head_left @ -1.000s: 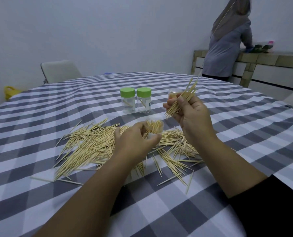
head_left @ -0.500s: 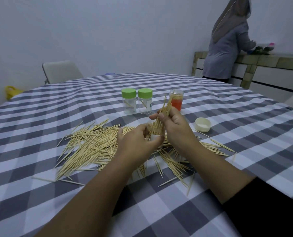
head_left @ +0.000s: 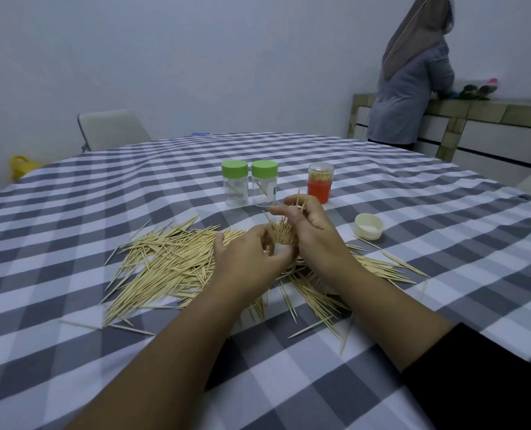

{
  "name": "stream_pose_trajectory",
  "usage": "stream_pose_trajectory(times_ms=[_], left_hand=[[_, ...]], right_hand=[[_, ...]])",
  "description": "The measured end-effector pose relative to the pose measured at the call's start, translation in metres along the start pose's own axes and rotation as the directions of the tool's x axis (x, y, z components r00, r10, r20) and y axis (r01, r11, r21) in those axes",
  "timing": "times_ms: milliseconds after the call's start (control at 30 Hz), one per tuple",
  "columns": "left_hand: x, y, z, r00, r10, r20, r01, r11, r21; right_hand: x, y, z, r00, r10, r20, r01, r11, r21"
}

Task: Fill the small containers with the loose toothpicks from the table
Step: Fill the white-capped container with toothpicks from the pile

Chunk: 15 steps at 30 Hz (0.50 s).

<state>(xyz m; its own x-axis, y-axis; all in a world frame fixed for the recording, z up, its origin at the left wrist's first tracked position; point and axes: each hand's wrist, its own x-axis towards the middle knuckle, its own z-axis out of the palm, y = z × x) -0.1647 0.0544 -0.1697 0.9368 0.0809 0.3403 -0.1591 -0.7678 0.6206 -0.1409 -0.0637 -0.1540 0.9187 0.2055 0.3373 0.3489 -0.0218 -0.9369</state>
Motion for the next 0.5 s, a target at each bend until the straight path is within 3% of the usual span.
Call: stream_pose_trajectory(times_ms=[167,300,400,500], left_hand=[[0.000,0.000,0.000,1.000,0.006,0.010,-0.006,1.000,-0.009],[0.000,-0.001,0.000,1.000,0.015,0.013,-0.015,1.000,-0.009],[-0.001,0.001,-0.001,0.999,0.030,0.036,-0.031,1.000,0.007],[0.000,0.000,0.000,0.998,0.036,0.044,-0.037,0.999,0.024]], right_hand=[[0.001,0.000,-0.005,1.000,-0.025,0.011,0.025,0.999,-0.041],[-0.003,-0.002,-0.006,0.993,-0.064,0.104,0.073,0.993,-0.093],[-0.006,0.001,-0.001,0.986,-0.107,0.129,0.141,0.943,-0.302],[-0.004,0.007,0.004,0.980,-0.198,0.033,0.193,0.886,-0.421]])
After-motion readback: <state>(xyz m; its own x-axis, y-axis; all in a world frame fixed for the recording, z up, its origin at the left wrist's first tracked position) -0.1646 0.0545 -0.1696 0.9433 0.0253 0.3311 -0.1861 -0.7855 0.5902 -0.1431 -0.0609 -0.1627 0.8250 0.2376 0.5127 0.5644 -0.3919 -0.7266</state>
